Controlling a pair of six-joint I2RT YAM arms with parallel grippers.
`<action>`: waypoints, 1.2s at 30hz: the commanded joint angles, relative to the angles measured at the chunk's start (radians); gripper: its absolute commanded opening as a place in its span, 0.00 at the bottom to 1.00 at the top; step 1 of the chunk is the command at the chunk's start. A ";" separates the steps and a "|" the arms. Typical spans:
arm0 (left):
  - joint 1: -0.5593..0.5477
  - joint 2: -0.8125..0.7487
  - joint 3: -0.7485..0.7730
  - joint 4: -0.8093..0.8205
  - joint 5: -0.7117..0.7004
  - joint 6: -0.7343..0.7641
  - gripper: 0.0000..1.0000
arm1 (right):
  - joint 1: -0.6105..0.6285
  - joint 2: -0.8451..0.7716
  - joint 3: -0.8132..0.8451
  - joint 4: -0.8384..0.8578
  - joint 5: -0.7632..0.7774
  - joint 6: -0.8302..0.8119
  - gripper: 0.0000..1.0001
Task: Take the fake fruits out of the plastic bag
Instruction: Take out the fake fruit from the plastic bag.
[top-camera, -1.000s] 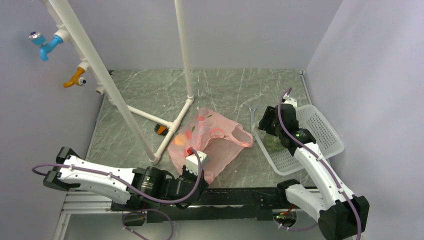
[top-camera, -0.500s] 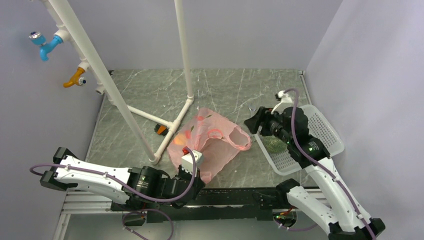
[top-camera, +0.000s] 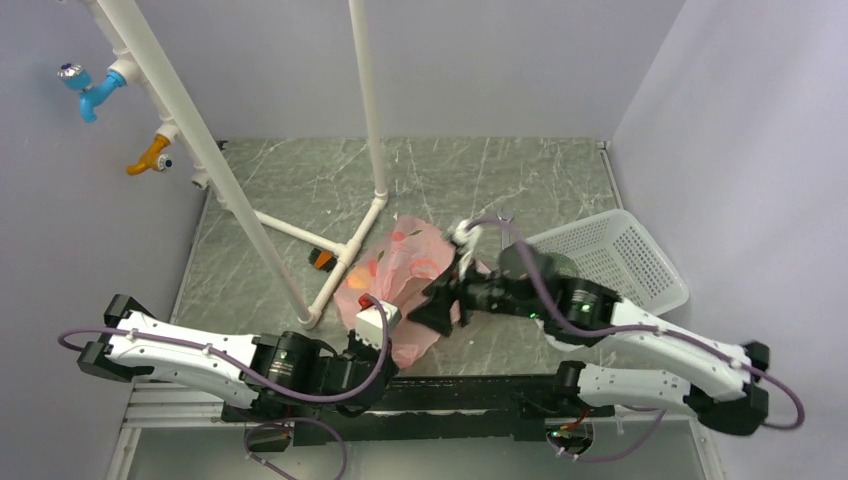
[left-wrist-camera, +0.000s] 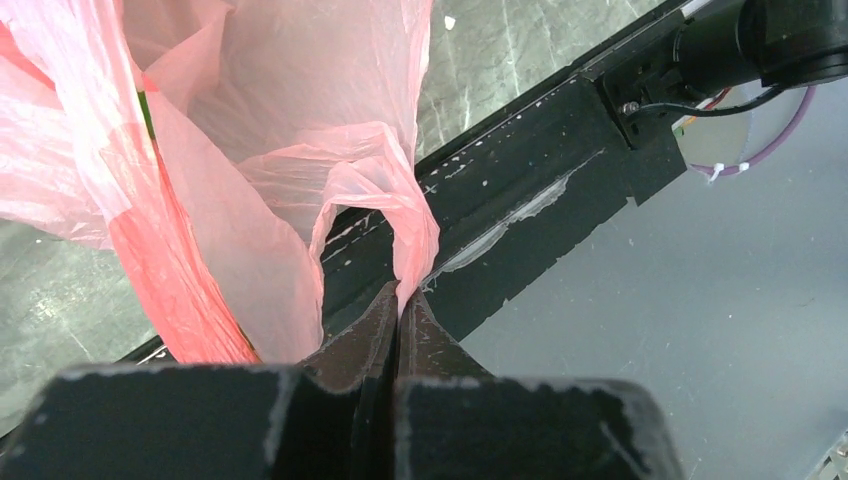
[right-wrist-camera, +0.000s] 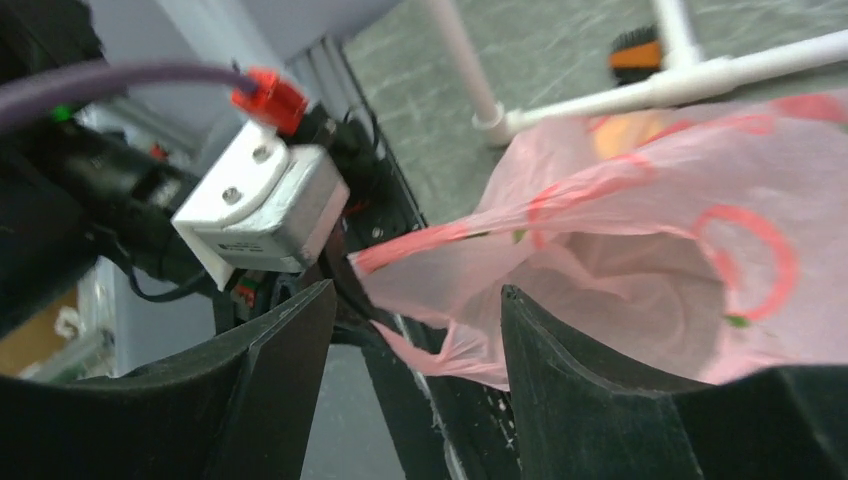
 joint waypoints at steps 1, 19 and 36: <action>-0.005 -0.033 0.034 -0.049 -0.023 -0.026 0.00 | 0.190 0.106 -0.040 0.053 0.179 -0.062 0.63; -0.011 -0.093 -0.033 -0.105 -0.006 -0.107 0.00 | 0.178 0.377 -0.285 0.486 0.756 0.195 0.27; -0.012 -0.021 -0.006 -0.070 0.017 -0.072 0.00 | 0.096 0.794 -0.250 0.994 0.785 0.205 0.39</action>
